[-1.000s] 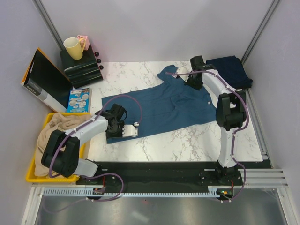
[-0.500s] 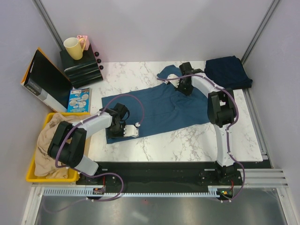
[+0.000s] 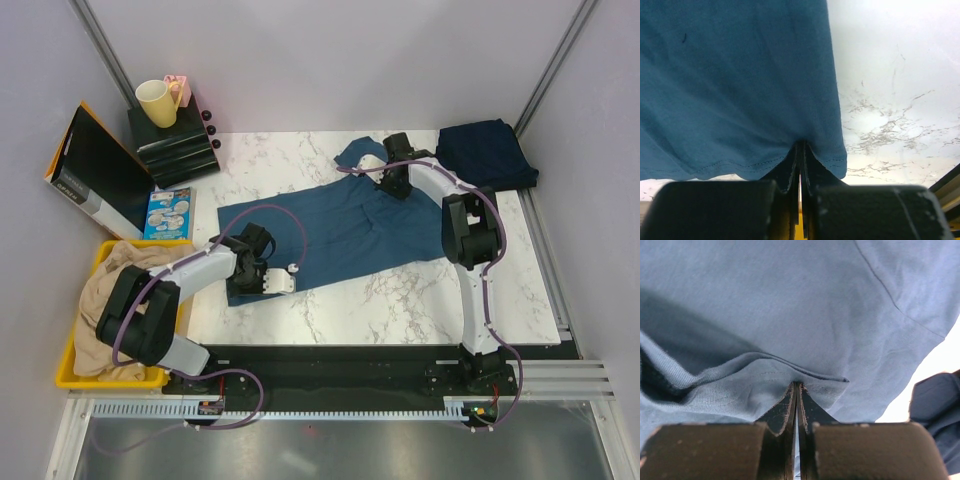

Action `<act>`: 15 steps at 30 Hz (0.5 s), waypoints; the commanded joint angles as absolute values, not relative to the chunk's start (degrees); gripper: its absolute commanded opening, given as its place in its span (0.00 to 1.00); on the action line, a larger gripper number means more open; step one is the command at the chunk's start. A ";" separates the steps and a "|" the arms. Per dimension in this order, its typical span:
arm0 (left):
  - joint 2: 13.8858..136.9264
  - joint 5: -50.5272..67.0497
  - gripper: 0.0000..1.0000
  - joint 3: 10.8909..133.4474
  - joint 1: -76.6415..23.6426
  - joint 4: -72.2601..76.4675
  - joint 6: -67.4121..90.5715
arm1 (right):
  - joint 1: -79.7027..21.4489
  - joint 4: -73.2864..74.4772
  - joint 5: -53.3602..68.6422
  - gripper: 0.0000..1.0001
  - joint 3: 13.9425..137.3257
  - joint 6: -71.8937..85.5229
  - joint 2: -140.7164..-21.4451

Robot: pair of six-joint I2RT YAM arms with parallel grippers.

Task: Fold and stack the t-shirts
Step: Fold the tshirt

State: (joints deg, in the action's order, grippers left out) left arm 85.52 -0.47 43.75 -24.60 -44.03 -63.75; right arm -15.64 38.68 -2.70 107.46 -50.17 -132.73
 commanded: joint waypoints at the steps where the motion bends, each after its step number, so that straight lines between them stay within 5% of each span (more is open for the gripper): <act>1: 89.03 0.70 0.02 36.65 -24.35 -43.68 -63.28 | -14.50 35.95 -5.10 0.06 108.46 -50.36 -136.84; 6: 89.65 0.88 0.02 35.07 -24.43 -44.03 -61.44 | -14.50 35.68 -5.89 0.07 108.37 -50.54 -136.76; 10: 88.95 2.19 0.02 36.65 -24.35 -44.30 -60.03 | -14.68 36.30 -5.01 0.37 107.41 -50.63 -134.48; 15: 88.51 4.74 0.11 40.69 -24.35 -45.26 -58.19 | -15.03 38.84 -2.29 0.58 107.93 -50.10 -128.07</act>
State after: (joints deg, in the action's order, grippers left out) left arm 84.68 -1.04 42.83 -25.10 -42.72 -62.15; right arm -15.29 35.24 -4.69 108.14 -50.83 -132.60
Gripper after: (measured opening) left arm 0.059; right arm 0.543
